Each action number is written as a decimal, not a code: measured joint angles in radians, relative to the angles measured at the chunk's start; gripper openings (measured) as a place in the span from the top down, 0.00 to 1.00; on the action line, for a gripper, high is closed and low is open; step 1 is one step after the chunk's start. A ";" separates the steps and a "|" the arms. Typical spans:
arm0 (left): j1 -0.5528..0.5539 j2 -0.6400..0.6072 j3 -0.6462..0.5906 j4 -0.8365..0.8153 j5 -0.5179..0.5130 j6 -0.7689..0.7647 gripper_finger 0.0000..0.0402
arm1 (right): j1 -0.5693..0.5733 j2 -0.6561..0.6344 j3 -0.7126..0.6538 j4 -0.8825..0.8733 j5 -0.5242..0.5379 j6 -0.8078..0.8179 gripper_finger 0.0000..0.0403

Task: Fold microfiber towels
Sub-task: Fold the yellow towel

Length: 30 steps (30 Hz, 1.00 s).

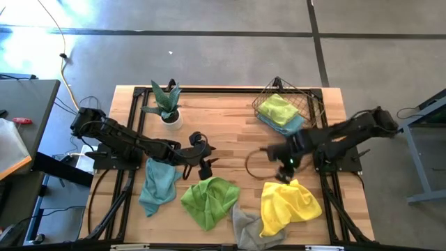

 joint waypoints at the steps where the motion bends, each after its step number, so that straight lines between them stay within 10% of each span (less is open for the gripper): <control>1: -0.005 0.000 0.000 0.006 -0.010 -0.009 0.51 | 0.039 0.000 -0.024 0.008 -0.016 0.064 0.61; 14: -0.073 0.000 0.000 0.039 -0.029 -0.012 0.51 | 0.327 0.001 -0.313 0.477 -0.067 0.521 0.61; 30: -0.089 0.000 0.000 0.040 -0.134 -0.013 0.51 | 0.214 0.001 -0.412 0.783 0.716 0.000 0.61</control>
